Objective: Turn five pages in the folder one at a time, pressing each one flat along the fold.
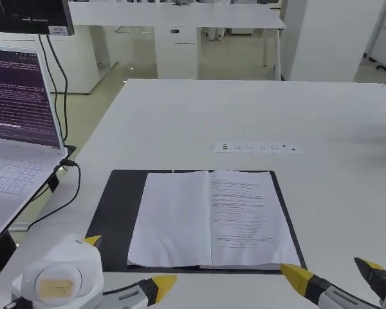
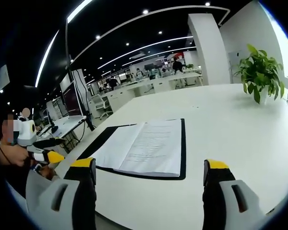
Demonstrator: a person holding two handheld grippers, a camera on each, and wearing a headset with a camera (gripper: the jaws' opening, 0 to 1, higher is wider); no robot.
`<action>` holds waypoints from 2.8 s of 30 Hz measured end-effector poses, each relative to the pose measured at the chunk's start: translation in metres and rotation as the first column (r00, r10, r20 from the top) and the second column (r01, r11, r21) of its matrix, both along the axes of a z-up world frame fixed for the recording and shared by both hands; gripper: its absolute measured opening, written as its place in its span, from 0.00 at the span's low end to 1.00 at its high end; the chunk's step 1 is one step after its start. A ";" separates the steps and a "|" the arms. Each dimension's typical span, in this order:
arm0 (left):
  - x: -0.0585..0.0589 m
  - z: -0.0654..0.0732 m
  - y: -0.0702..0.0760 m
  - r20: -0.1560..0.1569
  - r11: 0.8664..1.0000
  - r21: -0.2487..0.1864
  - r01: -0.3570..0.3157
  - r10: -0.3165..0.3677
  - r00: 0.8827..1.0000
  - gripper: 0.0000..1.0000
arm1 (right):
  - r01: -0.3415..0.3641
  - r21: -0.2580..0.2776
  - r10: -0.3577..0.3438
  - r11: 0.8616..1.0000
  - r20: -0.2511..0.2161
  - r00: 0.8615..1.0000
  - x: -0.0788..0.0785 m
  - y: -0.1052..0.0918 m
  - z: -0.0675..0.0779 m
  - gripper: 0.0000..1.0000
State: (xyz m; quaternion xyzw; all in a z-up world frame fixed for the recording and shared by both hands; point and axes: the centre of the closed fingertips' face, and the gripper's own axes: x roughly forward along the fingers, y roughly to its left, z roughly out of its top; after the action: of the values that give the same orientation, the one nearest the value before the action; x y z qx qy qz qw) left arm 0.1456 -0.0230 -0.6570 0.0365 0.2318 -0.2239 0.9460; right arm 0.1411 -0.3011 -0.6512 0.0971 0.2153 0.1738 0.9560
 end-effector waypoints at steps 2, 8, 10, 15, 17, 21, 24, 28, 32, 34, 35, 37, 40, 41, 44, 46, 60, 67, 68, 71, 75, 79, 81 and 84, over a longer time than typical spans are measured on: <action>0.005 -0.004 -0.009 -0.006 1.000 0.006 0.024 -0.024 1.000 0.91 | 0.003 0.005 -0.003 1.000 -0.002 1.000 0.000 -0.001 0.000 0.92; 0.021 -0.017 -0.045 -0.023 0.992 0.028 0.125 -0.125 0.992 0.89 | 0.007 0.012 -0.007 1.000 -0.005 1.000 0.000 -0.002 0.000 0.91; 0.028 -0.022 -0.057 -0.035 0.989 0.023 0.148 -0.147 0.989 0.87 | 0.010 0.003 -0.010 1.000 -0.007 1.000 0.001 -0.003 -0.001 0.91; 0.046 -0.032 -0.087 -0.047 0.984 -0.004 0.180 -0.180 0.982 0.85 | 0.021 0.001 -0.021 1.000 -0.014 1.000 0.002 -0.004 -0.002 0.90; 0.051 -0.038 -0.101 -0.051 0.978 0.000 0.208 -0.207 0.977 0.82 | 0.023 0.000 -0.023 1.000 -0.018 1.000 0.002 -0.005 -0.003 0.90; 0.060 -0.047 -0.125 -0.052 0.971 0.007 0.240 -0.240 0.969 0.79 | 0.036 0.003 -0.036 0.999 -0.021 0.999 0.002 -0.007 -0.003 0.90; 0.065 -0.057 -0.140 -0.065 0.968 0.002 0.252 -0.251 0.966 0.77 | 0.044 0.006 -0.044 0.999 -0.023 0.999 0.002 -0.009 -0.003 0.89; 0.073 -0.068 -0.162 -0.076 0.963 0.003 0.269 -0.268 0.960 0.75 | 0.053 0.012 -0.053 0.999 -0.027 0.998 0.003 -0.011 -0.004 0.89; 0.081 -0.076 -0.182 -0.086 0.962 -0.020 0.273 -0.273 0.958 0.73 | 0.055 0.012 -0.054 0.998 -0.033 0.998 0.003 -0.010 -0.004 0.89; 0.085 -0.082 -0.192 -0.098 0.963 -0.024 0.268 -0.269 0.958 0.73 | 0.054 0.010 -0.054 0.998 -0.033 0.998 0.003 -0.010 -0.005 0.89; 0.087 -0.086 -0.195 -0.107 0.964 -0.023 0.265 -0.266 0.958 0.73 | 0.056 0.009 -0.056 0.998 -0.034 0.998 0.003 -0.010 -0.005 0.89; 0.090 -0.092 -0.204 -0.113 0.966 -0.025 0.259 -0.260 0.959 0.73 | 0.060 0.008 -0.059 0.998 -0.038 0.997 0.004 -0.011 -0.006 0.89; 0.097 -0.098 -0.215 -0.117 0.969 -0.021 0.245 -0.246 0.962 0.71 | 0.069 0.010 -0.069 0.998 -0.034 0.997 0.006 -0.013 -0.005 0.89; 0.100 -0.100 -0.219 -0.116 0.971 -0.016 0.238 -0.239 0.964 0.70 | 0.069 0.011 -0.068 0.998 -0.036 0.997 0.006 -0.013 -0.006 0.88; 0.107 -0.106 -0.223 -0.125 0.979 -0.003 0.206 -0.205 0.971 0.66 | 0.076 0.013 -0.076 0.997 -0.043 0.996 0.008 -0.015 -0.007 0.88; 0.108 -0.113 -0.224 -0.142 0.982 0.012 0.190 -0.187 0.972 0.62 | 0.080 0.016 -0.080 0.997 -0.044 0.996 0.009 -0.016 -0.008 0.88; 0.105 -0.125 -0.218 -0.094 0.976 0.072 0.206 -0.199 0.975 0.38 | 0.072 0.026 -0.070 0.997 -0.071 0.995 0.013 -0.015 -0.017 0.87; 0.107 -0.126 -0.217 -0.070 0.973 0.062 0.222 -0.218 0.973 0.28 | 0.063 0.038 -0.059 0.997 -0.086 0.995 0.016 -0.011 -0.023 0.86; 0.108 -0.125 -0.215 -0.068 0.974 0.062 0.218 -0.214 0.974 0.26 | 0.062 0.038 -0.059 0.997 -0.089 0.994 0.016 -0.010 -0.024 0.86; 0.112 -0.125 -0.212 -0.060 0.974 0.065 0.218 -0.214 0.975 0.20 | 0.063 0.045 -0.058 0.997 -0.093 0.994 0.017 -0.009 -0.025 0.86; 0.112 -0.126 -0.212 -0.062 0.972 0.063 0.225 -0.221 0.973 0.18 | 0.060 0.051 -0.054 0.997 -0.100 0.994 0.019 -0.005 -0.028 0.86; 0.120 -0.125 -0.204 -0.054 0.984 0.057 0.167 -0.164 0.985 0.02 | 0.053 0.059 -0.046 0.997 -0.113 0.993 0.020 0.000 -0.032 0.86; 0.120 -0.126 -0.205 -0.058 0.975 0.080 0.209 -0.204 0.977 0.02 | 0.049 0.058 -0.042 0.997 -0.116 0.992 0.020 0.001 -0.034 0.85; 0.119 -0.125 -0.204 -0.071 0.977 0.061 0.202 -0.198 0.978 0.01 | 0.046 0.065 -0.037 0.997 -0.126 0.991 0.022 0.004 -0.039 0.85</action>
State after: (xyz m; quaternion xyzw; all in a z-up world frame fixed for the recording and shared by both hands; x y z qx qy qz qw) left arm 0.2649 -0.2269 -0.7822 0.0846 0.2650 -0.3110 0.9088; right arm 0.1630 -0.2971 -0.6904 0.1444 0.2663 0.1546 0.9404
